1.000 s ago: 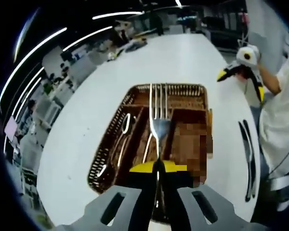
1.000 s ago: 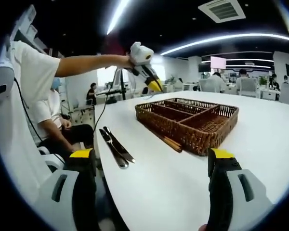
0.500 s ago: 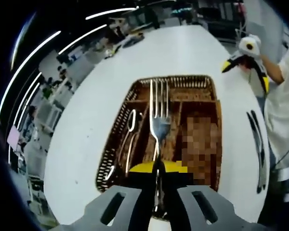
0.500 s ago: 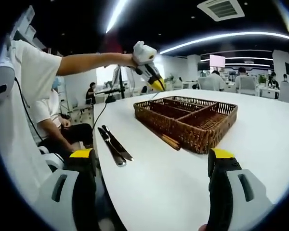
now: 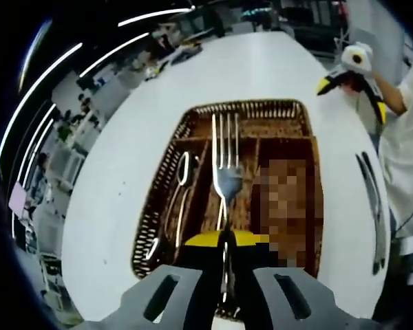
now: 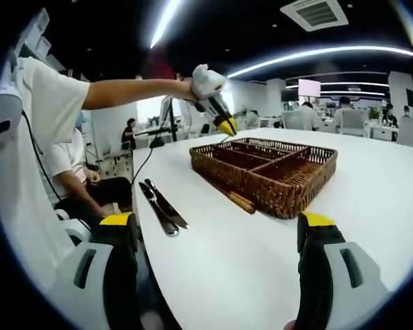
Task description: Arrange the knives, forks, and spoons in their matching storage slots by inserting each utensil handle-first until every utensil is classified and aligned in the correct compartment
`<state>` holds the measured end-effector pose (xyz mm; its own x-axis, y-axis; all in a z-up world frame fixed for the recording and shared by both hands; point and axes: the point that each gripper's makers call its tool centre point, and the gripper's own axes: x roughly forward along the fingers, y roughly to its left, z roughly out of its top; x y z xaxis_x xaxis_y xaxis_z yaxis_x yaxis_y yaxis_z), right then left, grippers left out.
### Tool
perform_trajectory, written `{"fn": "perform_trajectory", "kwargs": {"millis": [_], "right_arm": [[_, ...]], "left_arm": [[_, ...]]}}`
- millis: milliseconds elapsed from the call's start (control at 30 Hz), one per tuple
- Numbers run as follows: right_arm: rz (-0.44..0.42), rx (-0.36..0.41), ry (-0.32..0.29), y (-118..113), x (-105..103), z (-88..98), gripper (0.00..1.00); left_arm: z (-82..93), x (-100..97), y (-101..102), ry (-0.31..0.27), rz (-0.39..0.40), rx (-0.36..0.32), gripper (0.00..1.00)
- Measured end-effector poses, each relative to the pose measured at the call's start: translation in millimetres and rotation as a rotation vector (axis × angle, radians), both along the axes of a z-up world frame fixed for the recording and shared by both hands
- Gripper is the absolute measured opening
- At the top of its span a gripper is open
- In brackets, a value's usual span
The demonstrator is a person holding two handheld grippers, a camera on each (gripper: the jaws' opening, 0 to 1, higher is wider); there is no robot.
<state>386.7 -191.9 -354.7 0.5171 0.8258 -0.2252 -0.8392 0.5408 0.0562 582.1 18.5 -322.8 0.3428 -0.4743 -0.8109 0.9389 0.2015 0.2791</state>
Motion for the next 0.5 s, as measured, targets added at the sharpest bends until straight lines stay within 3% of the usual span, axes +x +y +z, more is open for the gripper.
{"fn": "perform_trajectory", "kwargs": {"millis": [233, 300, 500], "right_arm": [[-0.002, 0.000, -0.001, -1, 1, 1.3, 1.00], [-0.002, -0.001, 0.003, -1, 1, 0.1, 1.00], [-0.002, -0.003, 0.008, -2, 0, -2.6, 1.00]], "left_arm": [[-2.2, 2.7, -6, -0.005, -0.014, 0.006, 0.03], [-5.8, 1.2, -6, 0.025, 0.002, 0.002, 0.03], [-18.8, 1.1, -7, 0.038, -0.010, 0.010, 0.03]]}}
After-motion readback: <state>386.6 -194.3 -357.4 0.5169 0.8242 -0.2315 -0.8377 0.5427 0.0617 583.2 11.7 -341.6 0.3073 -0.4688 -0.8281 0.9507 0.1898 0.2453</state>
